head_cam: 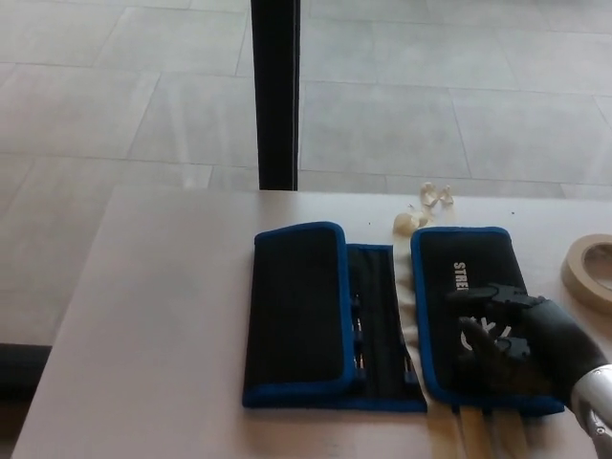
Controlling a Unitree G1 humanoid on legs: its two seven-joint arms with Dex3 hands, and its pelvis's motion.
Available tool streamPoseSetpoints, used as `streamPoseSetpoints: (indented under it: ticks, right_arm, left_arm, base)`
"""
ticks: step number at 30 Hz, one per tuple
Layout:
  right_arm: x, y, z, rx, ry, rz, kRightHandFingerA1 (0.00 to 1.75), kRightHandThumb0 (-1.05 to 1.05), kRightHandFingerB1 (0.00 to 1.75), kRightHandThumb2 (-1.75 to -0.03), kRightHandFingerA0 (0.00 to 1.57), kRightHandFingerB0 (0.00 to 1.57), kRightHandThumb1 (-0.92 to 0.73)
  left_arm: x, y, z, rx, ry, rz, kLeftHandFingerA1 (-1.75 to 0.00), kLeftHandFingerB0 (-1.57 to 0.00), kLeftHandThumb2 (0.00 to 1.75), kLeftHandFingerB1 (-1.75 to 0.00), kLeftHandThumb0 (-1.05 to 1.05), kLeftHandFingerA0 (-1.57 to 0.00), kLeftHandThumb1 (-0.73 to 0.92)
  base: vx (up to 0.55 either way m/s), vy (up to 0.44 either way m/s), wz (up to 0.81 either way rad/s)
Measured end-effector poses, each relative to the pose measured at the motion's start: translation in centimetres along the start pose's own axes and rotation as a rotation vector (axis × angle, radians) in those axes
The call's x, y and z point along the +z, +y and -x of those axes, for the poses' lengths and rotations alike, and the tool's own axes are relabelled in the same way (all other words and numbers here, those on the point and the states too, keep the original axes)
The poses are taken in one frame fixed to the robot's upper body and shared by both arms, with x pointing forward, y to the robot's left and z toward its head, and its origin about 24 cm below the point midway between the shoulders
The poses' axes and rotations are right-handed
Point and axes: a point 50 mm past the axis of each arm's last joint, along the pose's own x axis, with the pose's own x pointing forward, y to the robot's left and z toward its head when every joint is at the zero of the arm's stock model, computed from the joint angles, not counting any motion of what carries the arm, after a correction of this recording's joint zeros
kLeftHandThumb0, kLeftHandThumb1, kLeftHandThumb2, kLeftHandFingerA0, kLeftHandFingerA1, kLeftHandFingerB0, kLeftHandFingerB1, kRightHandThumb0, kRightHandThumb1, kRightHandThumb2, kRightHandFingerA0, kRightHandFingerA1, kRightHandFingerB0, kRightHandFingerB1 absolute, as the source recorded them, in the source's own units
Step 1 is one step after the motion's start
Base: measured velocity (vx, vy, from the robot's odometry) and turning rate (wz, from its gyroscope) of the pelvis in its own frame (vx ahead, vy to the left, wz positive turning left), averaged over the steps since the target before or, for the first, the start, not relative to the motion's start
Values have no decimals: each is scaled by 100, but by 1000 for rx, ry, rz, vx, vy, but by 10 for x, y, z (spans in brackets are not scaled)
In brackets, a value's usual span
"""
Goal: The robot uses its right hand to lift an edge of the toolkit kept in middle of the desk and make one fold in it
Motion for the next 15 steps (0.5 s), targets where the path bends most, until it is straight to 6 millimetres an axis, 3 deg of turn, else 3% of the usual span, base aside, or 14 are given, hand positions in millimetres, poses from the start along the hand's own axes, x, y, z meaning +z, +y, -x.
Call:
streamPoseSetpoints:
  ticks: [1, 4, 5, 7, 8, 9, 10, 11, 12, 14, 15]
  right_arm:
    - [0, 0, 0, -1, 0, 1, 54, -60, 39, -62, 66, 46, -75]
    - [-2, -23, 8, -55, 15, 3, 54, -59, 37, -63, 64, 46, -77]
    - [0, -35, 12, -89, 14, -3, 64, -58, 53, -98, 59, 39, -63]
    - [3, -51, 17, -131, 5, -17, 62, -59, 53, -96, 61, 39, -63]
    - [6, -62, 22, -163, -6, -29, 60, -59, 52, -95, 60, 36, -63]
    - [7, -68, 24, -181, -13, -36, 60, -59, 52, -95, 60, 36, -63]
    - [10, -77, 28, -212, -25, -51, 45, -53, 38, -63, 65, 39, -77]
    - [11, -83, 31, -231, -33, -66, 58, -54, 50, -93, 53, 34, -64]
    - [12, -90, 34, -253, -42, -83, 58, -54, 50, -93, 53, 34, -64]
    - [14, -104, 42, -298, -63, -122, 57, -55, 51, -92, 52, 36, -63]
    - [16, -111, 45, -319, -73, -135, 46, -52, 39, -62, 59, 44, -75]
  left_arm:
    - [0, 0, 0, 0, 0, 0, -68, -33, 67, -51, -75, -45, 90]
    - [0, 1, 0, 2, -1, 2, -69, -36, 67, -52, -76, -47, 91]
    - [0, 1, 0, 3, -1, 3, -68, -35, 67, -51, -75, -46, 91]
    - [1, 1, 0, 3, -2, 4, -67, -34, 67, -50, -76, -48, 91]
    - [1, 1, 0, 3, -2, 4, -69, -32, 110, -58, -73, -45, 70]
    - [1, 1, 0, 3, -2, 4, -69, -32, 110, -58, -73, -45, 70]
    - [1, 1, 0, 3, -2, 4, -66, -34, 67, -49, -76, -47, 91]
    - [1, 1, 0, 3, -3, 4, -66, -34, 67, -49, -76, -45, 91]
    - [1, 1, 0, 3, -3, 4, -66, -34, 67, -49, -76, -45, 91]
    - [1, 1, 0, 3, -2, 4, -65, -36, 67, -49, -75, -46, 91]
    - [1, 1, 0, 3, -2, 4, -67, -36, 67, -49, -76, -49, 91]
  base:
    - [0, 0, 0]
    - [0, 0, 0]
    - [0, 0, 0]
    - [0, 0, 0]
    - [0, 0, 0]
    - [0, 0, 0]
    - [0, 0, 0]
    - [0, 0, 0]
    - [0, 0, 0]
    - [0, 0, 0]
    - [0, 0, 0]
